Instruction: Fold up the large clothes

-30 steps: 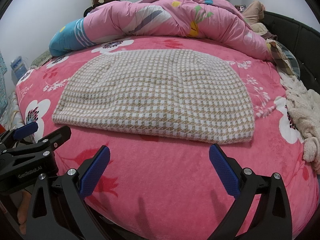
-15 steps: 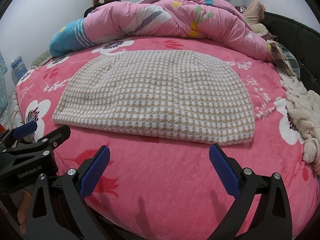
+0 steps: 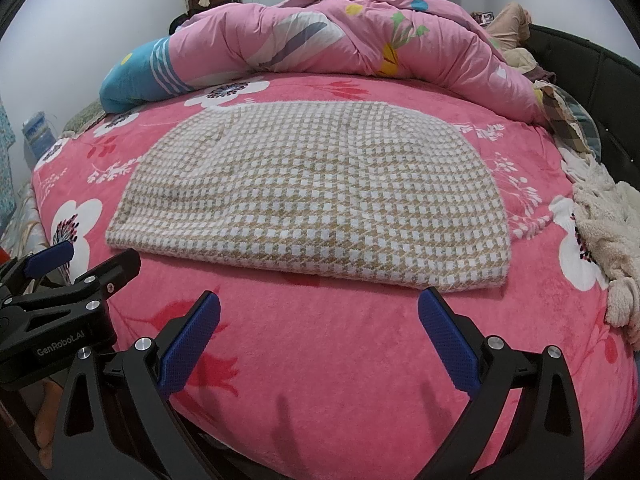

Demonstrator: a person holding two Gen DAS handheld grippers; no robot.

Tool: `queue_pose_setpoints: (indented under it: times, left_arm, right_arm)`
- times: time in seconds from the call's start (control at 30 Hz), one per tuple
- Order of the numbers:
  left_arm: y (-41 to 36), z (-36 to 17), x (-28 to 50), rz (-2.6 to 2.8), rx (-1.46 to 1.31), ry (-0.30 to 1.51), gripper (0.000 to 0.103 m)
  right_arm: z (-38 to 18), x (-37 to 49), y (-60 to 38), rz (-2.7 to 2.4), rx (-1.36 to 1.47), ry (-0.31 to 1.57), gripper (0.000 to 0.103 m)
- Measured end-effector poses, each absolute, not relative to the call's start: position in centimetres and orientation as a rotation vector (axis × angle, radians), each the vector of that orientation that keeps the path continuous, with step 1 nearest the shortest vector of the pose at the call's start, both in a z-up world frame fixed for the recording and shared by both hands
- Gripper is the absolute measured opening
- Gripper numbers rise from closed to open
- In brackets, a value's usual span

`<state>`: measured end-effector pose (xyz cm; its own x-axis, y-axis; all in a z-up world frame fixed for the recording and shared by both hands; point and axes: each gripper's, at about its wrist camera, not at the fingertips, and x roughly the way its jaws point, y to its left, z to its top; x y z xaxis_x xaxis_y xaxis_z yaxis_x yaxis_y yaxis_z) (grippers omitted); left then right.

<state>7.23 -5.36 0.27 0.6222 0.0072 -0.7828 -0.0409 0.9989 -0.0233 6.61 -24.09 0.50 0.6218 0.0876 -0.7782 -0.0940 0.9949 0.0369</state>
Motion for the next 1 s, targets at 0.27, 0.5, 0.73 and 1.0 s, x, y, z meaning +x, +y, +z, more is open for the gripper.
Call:
queue_pose_setpoints:
  times: [0.27,0.5,0.73,1.0]
  left_arm:
    - [-5.09,0.31,7.31,0.030,-0.040,0.898,0.095]
    - [-5.03,0.42,7.30,0.035,-0.040,0.896,0.095]
    - [-4.96,0.39,7.33,0.035,-0.040,0.896,0.095]
    - [-5.31,0.35,7.15,0.037,-0.040,0.896,0.095]
  right_arm:
    - [0.48,6.59,-24.08,0.106,-0.008,0.894,0.096]
    - [0.50,6.62,-24.10,0.105,-0.008,0.895,0.096]
    - [0.47,6.59,-24.13,0.105,-0.008,0.894,0.096]
    - [0.45,6.64,-24.20,0.105,-0.007,0.894,0.096]
